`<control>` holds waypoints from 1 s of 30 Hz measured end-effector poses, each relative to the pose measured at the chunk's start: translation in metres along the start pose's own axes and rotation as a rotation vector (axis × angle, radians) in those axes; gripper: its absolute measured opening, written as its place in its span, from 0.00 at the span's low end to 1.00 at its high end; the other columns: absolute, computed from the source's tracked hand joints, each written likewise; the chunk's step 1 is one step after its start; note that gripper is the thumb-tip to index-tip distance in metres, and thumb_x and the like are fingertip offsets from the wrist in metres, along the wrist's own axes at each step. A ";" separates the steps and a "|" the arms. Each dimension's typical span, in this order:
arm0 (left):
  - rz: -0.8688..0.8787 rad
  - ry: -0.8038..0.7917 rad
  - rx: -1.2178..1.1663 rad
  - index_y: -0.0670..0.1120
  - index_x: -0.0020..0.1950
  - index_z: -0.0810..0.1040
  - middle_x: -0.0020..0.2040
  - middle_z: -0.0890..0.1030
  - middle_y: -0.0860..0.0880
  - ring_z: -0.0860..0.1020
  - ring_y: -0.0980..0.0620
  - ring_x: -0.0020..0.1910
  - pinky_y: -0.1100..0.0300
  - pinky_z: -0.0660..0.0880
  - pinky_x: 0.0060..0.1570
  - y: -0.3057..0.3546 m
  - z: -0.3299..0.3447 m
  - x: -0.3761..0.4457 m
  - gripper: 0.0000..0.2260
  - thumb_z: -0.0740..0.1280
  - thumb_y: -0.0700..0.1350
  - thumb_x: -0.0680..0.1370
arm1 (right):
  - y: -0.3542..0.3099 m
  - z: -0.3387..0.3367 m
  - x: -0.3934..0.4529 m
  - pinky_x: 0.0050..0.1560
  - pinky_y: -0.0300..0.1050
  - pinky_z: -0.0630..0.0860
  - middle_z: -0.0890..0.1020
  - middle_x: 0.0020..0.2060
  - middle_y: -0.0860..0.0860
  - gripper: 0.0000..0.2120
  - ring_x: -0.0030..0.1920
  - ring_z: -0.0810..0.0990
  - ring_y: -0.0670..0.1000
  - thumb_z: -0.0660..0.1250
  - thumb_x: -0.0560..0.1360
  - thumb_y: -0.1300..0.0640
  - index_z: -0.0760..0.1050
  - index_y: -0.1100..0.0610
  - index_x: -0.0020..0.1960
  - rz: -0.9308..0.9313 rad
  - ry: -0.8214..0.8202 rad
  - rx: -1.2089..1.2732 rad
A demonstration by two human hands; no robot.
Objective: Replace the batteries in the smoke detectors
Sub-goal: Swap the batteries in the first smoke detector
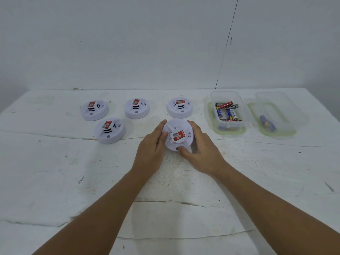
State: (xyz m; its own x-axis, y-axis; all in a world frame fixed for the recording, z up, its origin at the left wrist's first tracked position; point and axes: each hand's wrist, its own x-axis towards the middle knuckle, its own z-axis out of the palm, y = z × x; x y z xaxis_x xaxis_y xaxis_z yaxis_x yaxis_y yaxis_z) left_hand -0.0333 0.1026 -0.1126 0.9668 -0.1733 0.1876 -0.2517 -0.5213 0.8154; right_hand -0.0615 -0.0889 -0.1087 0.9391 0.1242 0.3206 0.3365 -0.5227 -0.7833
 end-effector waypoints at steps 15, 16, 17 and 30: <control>-0.004 -0.003 0.005 0.57 0.82 0.65 0.66 0.75 0.61 0.74 0.59 0.63 0.61 0.70 0.62 0.003 0.000 -0.004 0.21 0.54 0.52 0.88 | -0.001 0.000 -0.001 0.58 0.56 0.80 0.80 0.62 0.39 0.29 0.62 0.80 0.47 0.73 0.77 0.57 0.66 0.45 0.74 0.006 0.004 0.007; -0.001 -0.002 0.008 0.57 0.82 0.64 0.66 0.75 0.60 0.74 0.58 0.63 0.61 0.71 0.63 0.003 0.000 -0.004 0.21 0.54 0.52 0.88 | -0.002 -0.001 -0.001 0.58 0.56 0.80 0.80 0.62 0.39 0.29 0.62 0.80 0.47 0.73 0.77 0.57 0.66 0.45 0.74 0.006 0.003 0.003; 0.003 0.000 0.013 0.57 0.82 0.64 0.68 0.76 0.59 0.75 0.57 0.63 0.60 0.72 0.63 0.003 0.000 -0.004 0.21 0.54 0.52 0.88 | -0.002 -0.001 -0.002 0.57 0.55 0.81 0.80 0.62 0.38 0.29 0.61 0.80 0.47 0.73 0.77 0.57 0.66 0.45 0.74 0.004 0.000 0.003; 0.010 0.004 0.039 0.56 0.82 0.64 0.70 0.77 0.55 0.75 0.56 0.64 0.59 0.73 0.64 -0.001 0.001 -0.003 0.21 0.53 0.54 0.88 | -0.006 -0.002 -0.002 0.54 0.55 0.81 0.81 0.59 0.40 0.28 0.58 0.82 0.46 0.73 0.77 0.57 0.67 0.45 0.73 0.008 -0.012 -0.010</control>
State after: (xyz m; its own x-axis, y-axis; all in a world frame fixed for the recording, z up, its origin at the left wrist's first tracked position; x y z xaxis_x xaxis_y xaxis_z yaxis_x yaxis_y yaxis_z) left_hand -0.0359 0.1024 -0.1143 0.9645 -0.1754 0.1974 -0.2624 -0.5518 0.7917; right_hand -0.0657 -0.0882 -0.1037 0.9424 0.1298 0.3083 0.3286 -0.5321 -0.7803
